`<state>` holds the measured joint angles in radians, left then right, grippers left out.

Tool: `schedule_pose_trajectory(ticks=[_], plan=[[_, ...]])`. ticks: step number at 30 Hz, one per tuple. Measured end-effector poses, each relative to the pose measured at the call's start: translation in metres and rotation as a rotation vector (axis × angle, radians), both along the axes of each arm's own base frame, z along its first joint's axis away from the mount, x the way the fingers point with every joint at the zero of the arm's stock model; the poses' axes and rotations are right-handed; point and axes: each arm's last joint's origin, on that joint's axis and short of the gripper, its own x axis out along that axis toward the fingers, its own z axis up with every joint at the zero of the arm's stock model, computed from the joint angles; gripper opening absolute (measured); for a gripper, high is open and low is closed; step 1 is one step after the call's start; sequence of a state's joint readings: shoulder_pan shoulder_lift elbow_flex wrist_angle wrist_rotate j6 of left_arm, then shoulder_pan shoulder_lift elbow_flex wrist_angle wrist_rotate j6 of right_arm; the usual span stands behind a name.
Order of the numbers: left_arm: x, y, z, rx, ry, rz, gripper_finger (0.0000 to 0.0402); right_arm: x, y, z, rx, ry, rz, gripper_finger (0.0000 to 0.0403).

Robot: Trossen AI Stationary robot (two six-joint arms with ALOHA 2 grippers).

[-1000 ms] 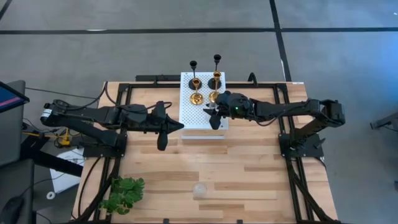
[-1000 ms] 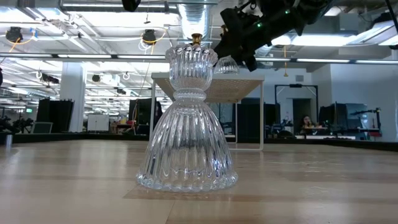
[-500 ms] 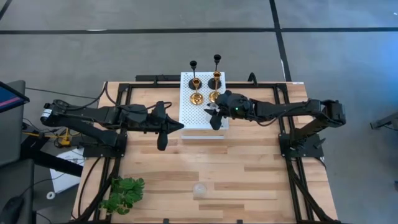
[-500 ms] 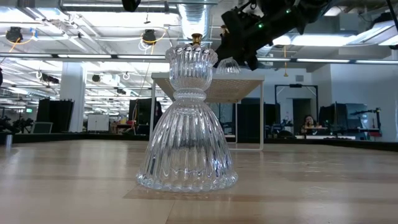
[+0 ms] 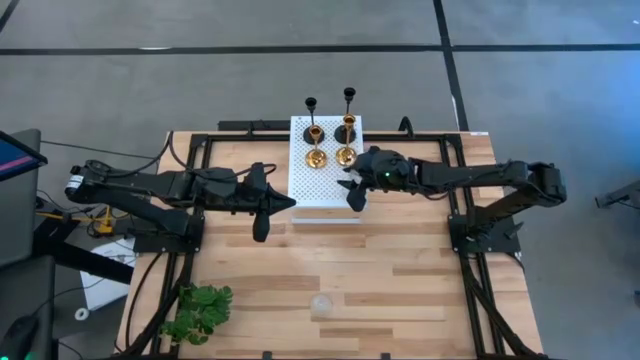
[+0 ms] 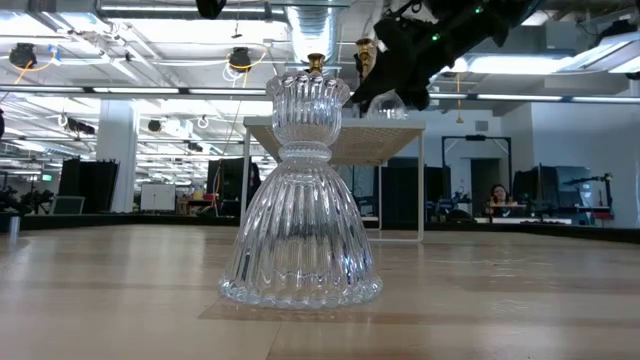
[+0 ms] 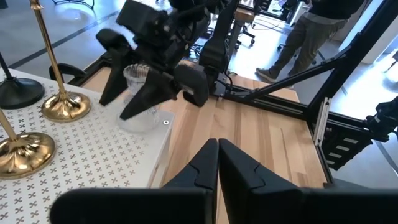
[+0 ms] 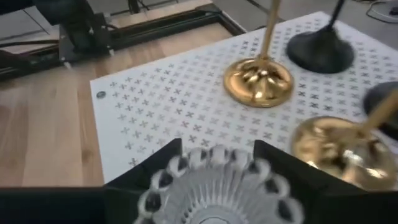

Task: Pick & Place candle stick holders
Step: Put the right transparent candle holder on the shelf

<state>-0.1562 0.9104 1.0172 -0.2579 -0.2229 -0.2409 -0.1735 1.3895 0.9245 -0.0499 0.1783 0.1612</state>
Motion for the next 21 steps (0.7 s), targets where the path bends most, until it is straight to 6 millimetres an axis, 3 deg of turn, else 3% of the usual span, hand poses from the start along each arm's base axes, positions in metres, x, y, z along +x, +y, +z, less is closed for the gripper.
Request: schedule_pose_trajectory(ticks=[8,21], plan=[[0.000,0.000,0.000,0.000,0.000,0.000,0.0011,-0.003,0.001,0.008,-0.007,-0.032,0.004,0.0247],[0.000,0.000,0.000,0.000,-0.001,0.000,0.0011,0.000,0.000,0.017,-0.034,-0.117,0.006,0.0255]])
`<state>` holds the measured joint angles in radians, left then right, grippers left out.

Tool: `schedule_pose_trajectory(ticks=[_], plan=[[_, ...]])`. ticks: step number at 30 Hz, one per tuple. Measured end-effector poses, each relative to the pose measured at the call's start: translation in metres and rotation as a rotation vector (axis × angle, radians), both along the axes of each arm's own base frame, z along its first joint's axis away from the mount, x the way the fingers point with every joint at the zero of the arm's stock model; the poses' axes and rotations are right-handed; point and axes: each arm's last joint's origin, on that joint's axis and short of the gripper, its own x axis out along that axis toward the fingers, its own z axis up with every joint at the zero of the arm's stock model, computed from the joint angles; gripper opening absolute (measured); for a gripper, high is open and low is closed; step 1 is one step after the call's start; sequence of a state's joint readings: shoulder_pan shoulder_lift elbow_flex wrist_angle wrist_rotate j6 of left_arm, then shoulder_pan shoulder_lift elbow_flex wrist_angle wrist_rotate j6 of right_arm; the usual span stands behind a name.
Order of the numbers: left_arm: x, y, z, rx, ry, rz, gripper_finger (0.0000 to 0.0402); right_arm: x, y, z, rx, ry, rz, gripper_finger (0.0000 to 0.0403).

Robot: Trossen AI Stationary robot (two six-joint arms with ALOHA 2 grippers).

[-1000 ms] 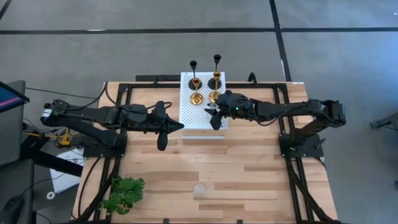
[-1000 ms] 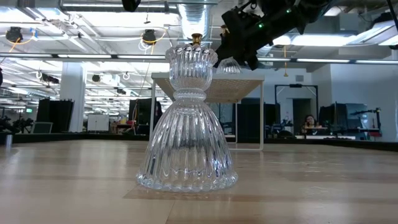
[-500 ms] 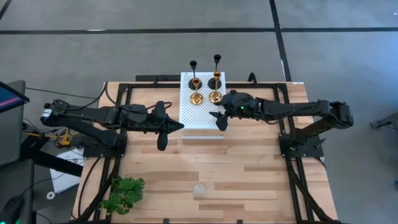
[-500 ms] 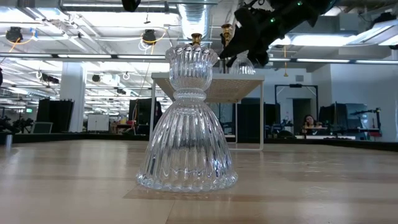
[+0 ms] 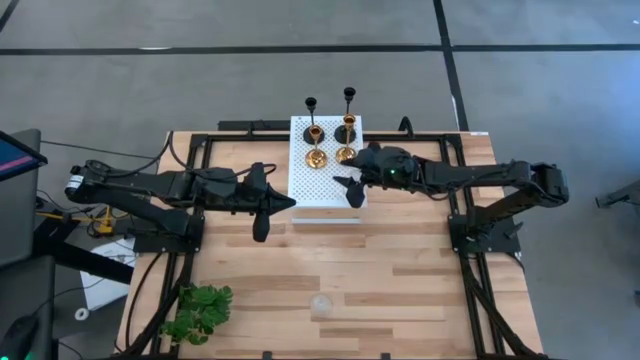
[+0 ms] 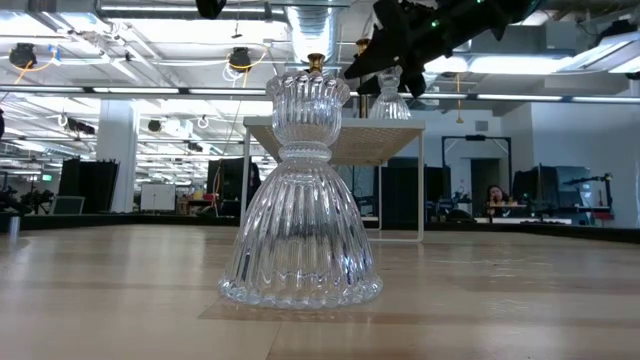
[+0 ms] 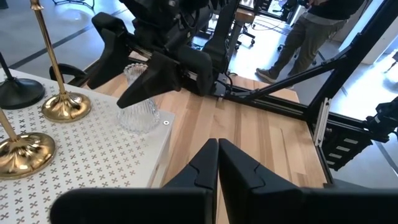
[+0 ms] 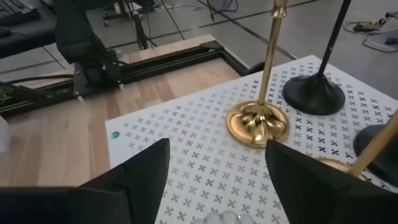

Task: Pick & Place candle stick holders
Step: Put the right transparent candle holder on the shelf

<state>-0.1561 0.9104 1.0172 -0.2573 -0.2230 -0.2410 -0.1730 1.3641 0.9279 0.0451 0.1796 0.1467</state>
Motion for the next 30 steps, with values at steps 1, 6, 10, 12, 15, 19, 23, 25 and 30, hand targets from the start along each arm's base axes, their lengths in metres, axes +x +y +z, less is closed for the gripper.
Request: schedule_pose_trajectory(ticks=[1,6,10,12,15,19,23,25,30], plan=[[0.000,0.000,0.000,0.000,0.000,0.000,0.0011,0.000,0.000,0.000,0.000,0.000,-0.001,0.0255],[0.000,0.000,0.000,0.000,0.000,0.000,0.0011,-0.003,0.000,0.009,-0.006,-0.011,0.000,0.0255],[0.000,0.000,0.000,0.000,0.000,0.000,0.0011,-0.004,0.002,0.029,-0.073,-0.022,0.028,0.0255],[0.000,0.000,0.000,0.000,0.000,0.000,0.0011,-0.005,0.004,0.040,-0.085,-0.022,0.038,0.0255],[0.000,0.000,0.000,0.000,0.000,0.000,0.0011,-0.009,0.008,0.057,-0.089,-0.004,0.053,0.0255],[0.000,0.000,0.000,0.000,0.000,0.000,0.0011,-0.020,0.017,0.074,-0.070,0.072,0.082,0.0249],[0.000,0.000,0.000,0.000,0.000,0.000,0.0011,-0.036,0.027,0.083,-0.023,0.151,0.096,0.0203],[0.000,0.000,0.000,0.000,0.000,0.000,0.0011,-0.045,0.031,0.083,0.002,0.192,0.098,0.0158],[0.000,0.000,0.000,0.000,0.000,0.000,0.0011,-0.055,0.037,0.072,0.050,0.320,0.097,0.0019]])
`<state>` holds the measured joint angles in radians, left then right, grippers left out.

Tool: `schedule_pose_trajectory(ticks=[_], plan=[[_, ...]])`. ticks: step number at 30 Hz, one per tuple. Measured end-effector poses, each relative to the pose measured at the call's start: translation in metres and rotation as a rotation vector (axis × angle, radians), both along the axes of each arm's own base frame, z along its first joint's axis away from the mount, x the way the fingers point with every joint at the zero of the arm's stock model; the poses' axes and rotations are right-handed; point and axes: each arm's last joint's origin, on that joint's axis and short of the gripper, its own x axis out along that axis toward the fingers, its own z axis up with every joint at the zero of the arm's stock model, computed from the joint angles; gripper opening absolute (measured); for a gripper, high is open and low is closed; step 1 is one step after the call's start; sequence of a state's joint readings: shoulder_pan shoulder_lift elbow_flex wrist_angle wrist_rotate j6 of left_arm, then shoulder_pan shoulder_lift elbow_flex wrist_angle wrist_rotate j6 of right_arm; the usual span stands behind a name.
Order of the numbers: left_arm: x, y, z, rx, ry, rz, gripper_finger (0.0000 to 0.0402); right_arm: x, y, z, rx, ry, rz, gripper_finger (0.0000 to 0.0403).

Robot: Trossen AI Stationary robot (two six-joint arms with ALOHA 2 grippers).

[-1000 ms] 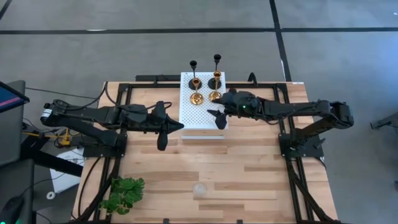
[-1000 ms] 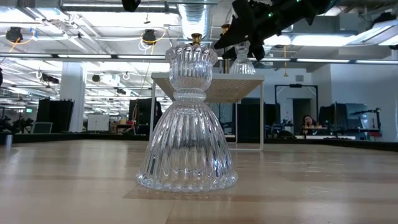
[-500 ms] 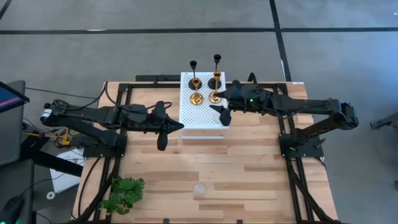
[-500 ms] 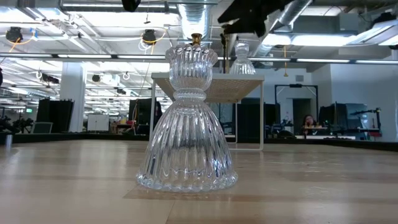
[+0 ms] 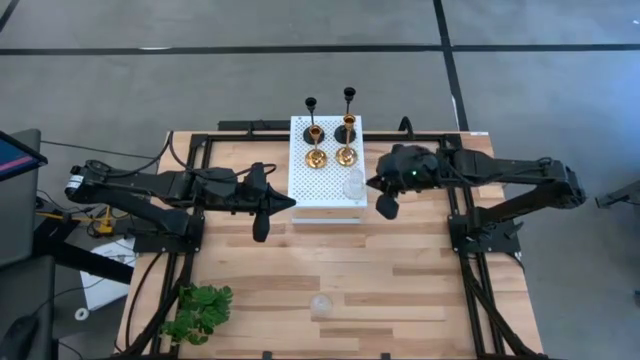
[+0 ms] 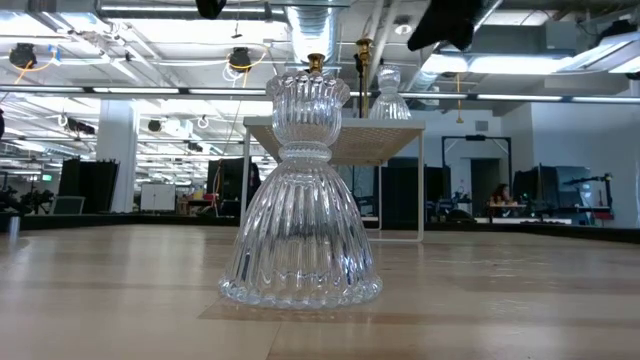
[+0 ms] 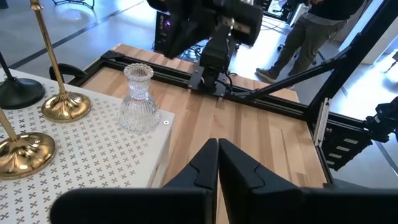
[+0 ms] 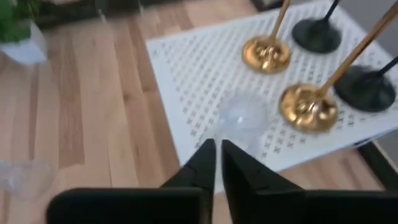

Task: Pick & Place candle stick holders
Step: Put the right transparent candle holder on the shelf

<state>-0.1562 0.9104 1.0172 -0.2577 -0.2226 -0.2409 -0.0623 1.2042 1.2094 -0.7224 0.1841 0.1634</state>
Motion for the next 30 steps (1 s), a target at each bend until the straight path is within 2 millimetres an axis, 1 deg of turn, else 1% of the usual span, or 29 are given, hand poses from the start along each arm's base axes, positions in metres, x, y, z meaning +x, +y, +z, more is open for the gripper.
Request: schedule_pose_trajectory(ticks=[3,8,12,18,23,30], plan=[[0.000,0.000,0.000,0.000,0.000,0.000,0.0011,0.005,0.001,-0.012,0.014,0.033,-0.005,0.0011],[0.000,0.000,0.000,0.000,0.000,0.000,0.0011,0.016,0.001,-0.042,0.027,0.105,-0.013,0.0002],[0.000,0.000,0.000,0.000,0.000,0.000,0.0011,0.020,0.001,-0.057,0.033,0.152,-0.022,0.0001],[0.000,0.000,0.000,0.000,0.000,0.000,0.0011,0.021,0.000,-0.057,-0.006,0.136,-0.059,0.0000],[0.000,0.000,0.000,0.000,0.000,0.000,0.0011,0.022,-0.006,-0.055,-0.020,0.120,-0.067,0.0000],[0.000,0.000,0.000,0.000,0.000,0.000,0.0011,0.026,-0.014,-0.050,-0.036,0.054,-0.065,0.0000]])
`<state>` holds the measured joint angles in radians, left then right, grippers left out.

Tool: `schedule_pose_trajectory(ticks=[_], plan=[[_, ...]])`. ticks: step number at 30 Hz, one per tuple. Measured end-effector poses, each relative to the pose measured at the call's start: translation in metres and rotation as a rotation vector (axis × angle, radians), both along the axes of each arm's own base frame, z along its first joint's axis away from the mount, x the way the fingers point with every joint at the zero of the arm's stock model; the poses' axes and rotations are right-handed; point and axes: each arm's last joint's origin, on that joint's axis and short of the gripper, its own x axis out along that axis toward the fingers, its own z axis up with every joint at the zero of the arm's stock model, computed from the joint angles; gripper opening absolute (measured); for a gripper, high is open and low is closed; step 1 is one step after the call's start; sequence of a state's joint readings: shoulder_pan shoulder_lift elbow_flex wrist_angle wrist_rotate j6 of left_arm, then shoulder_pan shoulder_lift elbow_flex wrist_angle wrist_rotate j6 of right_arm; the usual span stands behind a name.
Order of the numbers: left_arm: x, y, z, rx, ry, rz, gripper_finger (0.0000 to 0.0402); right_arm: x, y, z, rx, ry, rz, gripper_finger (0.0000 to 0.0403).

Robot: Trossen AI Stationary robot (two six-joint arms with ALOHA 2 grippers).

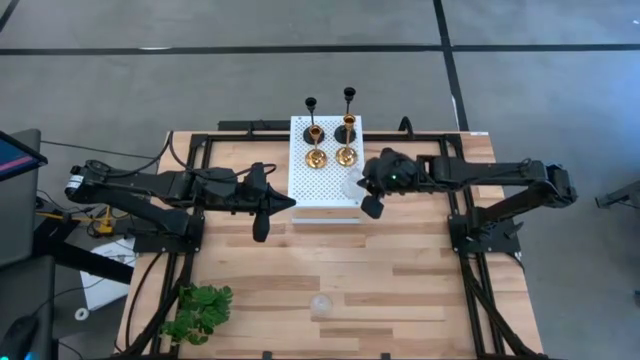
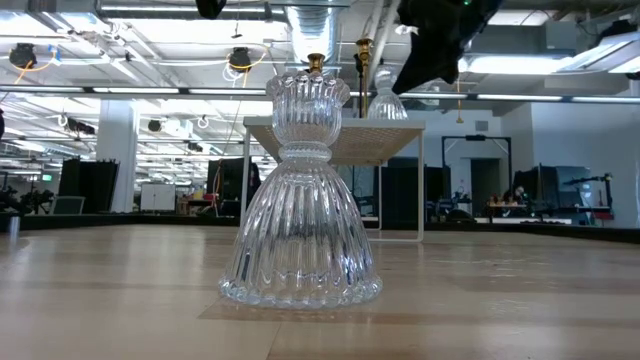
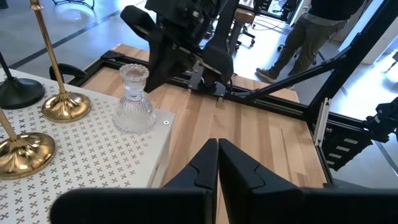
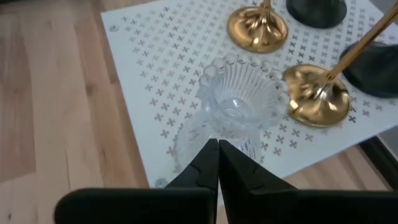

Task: Pick & Place candle stick holders
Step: Put the right transparent candle holder on the shelf

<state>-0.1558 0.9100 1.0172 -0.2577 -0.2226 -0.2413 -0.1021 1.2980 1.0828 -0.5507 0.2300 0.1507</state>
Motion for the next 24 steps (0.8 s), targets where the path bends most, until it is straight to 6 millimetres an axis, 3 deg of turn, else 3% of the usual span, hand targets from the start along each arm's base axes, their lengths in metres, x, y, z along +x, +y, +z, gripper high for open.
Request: schedule_pose_trajectory(ticks=[12,24], plan=[[0.000,0.000,0.000,0.000,0.000,0.000,0.0011,0.003,-0.007,0.003,-0.007,-0.044,0.015,0.0000],[0.000,0.000,0.000,-0.003,0.000,0.000,0.0011,-0.002,-0.009,-0.010,0.029,-0.038,-0.005,0.0000]])
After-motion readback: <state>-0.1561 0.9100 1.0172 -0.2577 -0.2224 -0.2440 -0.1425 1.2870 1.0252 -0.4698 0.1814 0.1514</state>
